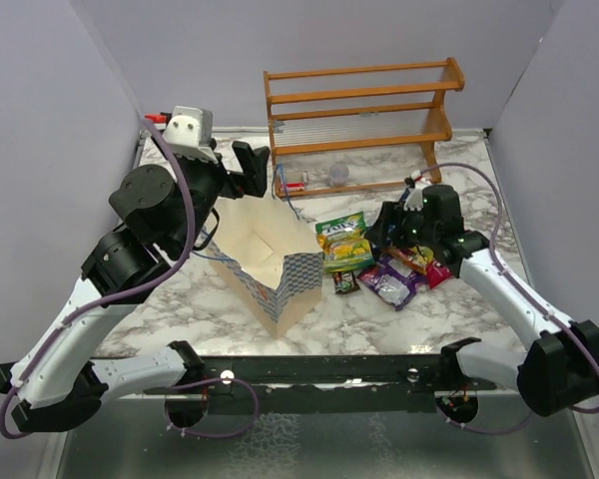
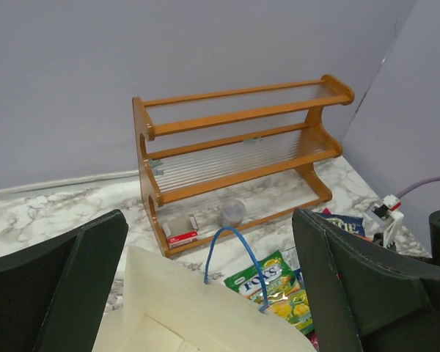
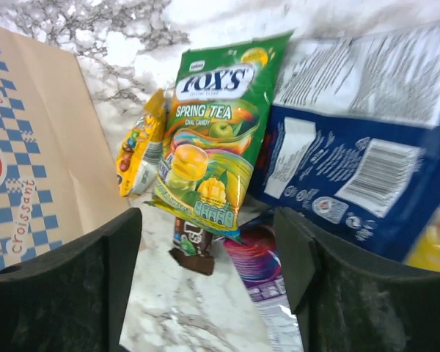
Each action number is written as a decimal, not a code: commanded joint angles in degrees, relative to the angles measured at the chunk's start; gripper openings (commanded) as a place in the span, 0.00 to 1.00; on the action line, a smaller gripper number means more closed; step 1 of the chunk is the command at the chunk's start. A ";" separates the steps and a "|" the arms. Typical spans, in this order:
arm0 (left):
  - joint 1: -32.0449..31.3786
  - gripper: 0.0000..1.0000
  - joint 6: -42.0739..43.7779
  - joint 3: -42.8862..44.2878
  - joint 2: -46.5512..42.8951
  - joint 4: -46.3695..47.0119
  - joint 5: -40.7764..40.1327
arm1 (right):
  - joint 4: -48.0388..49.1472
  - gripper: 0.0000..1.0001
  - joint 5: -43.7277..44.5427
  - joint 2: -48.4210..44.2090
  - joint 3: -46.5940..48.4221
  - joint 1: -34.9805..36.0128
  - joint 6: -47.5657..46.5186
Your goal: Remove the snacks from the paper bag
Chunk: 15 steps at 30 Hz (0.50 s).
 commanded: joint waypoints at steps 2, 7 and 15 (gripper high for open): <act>0.09 0.99 -0.49 -2.58 -2.96 4.51 1.21 | -11.40 0.98 10.21 -8.78 10.48 -0.08 -11.78; 0.14 0.99 -0.67 -1.83 -3.51 5.08 1.49 | -19.12 0.99 20.27 -14.52 24.38 -0.09 -11.86; 0.10 0.99 1.23 0.93 -5.00 7.09 -0.32 | -15.36 0.99 14.49 -22.34 42.80 -0.07 -14.28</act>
